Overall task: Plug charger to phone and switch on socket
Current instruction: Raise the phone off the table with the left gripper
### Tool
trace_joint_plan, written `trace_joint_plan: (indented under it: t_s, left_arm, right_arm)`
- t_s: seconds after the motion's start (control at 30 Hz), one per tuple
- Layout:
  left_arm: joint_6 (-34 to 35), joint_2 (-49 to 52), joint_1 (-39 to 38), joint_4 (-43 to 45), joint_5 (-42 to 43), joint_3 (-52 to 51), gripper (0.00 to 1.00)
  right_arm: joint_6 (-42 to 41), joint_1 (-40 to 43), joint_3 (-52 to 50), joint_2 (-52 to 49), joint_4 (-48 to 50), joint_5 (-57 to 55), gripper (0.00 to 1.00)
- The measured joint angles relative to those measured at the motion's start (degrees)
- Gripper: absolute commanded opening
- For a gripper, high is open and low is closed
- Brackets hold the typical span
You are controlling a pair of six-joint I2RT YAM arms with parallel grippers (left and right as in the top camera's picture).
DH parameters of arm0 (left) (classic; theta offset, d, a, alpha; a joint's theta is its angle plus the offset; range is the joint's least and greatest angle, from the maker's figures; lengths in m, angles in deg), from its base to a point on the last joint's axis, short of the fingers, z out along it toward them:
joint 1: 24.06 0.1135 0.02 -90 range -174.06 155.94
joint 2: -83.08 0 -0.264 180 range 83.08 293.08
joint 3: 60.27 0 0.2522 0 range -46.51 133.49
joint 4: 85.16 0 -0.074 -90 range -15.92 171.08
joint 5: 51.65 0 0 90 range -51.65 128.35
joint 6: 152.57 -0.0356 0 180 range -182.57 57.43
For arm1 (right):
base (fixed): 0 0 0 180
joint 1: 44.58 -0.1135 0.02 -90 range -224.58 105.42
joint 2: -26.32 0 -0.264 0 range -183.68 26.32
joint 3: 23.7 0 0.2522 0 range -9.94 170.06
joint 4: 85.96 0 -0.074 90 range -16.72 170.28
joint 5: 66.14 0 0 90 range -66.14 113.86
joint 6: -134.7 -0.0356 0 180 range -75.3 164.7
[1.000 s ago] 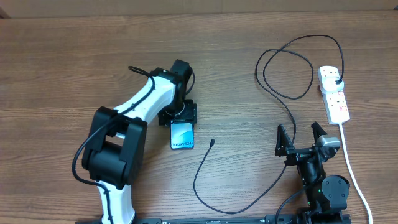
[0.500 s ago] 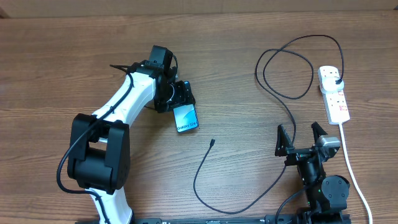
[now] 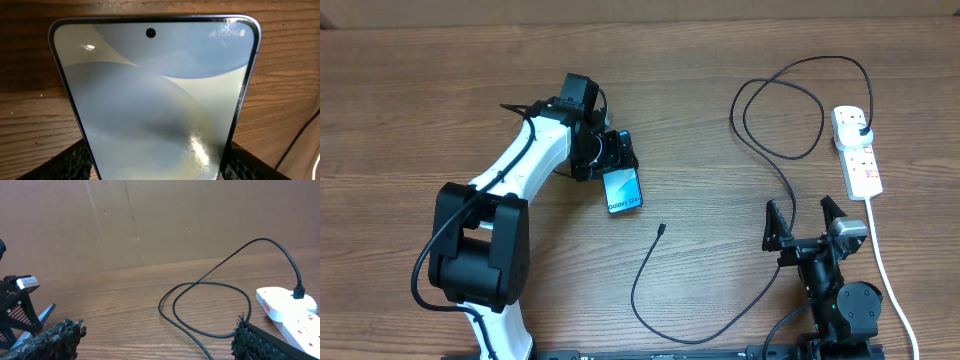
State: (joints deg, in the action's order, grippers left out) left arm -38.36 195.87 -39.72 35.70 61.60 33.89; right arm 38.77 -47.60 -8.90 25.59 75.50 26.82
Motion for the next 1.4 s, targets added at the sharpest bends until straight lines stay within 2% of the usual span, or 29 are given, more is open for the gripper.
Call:
trace_joint_plan:
  t_s: [0.57,0.73,1.27,1.4]
  left_arm:
    - [-0.6,0.0,0.0,-0.2,0.2,0.0,0.75]
    - [-0.7,0.0,0.0,-0.2,0.2,0.0,0.72]
    - [-0.7,0.0,-0.1,0.4,0.2,0.0,0.72]
    - [-0.9,0.0,-0.1,0.4,0.2,0.0,0.72]
  right_arm:
    - [0.0,0.0,0.0,0.0,0.0,0.0,1.00]
    - [0.0,0.0,0.0,0.0,0.0,0.0,1.00]
    - [0.0,0.0,0.0,0.0,0.0,0.0,1.00]
    - [-4.0,0.0,0.0,0.0,0.0,1.6,1.00]
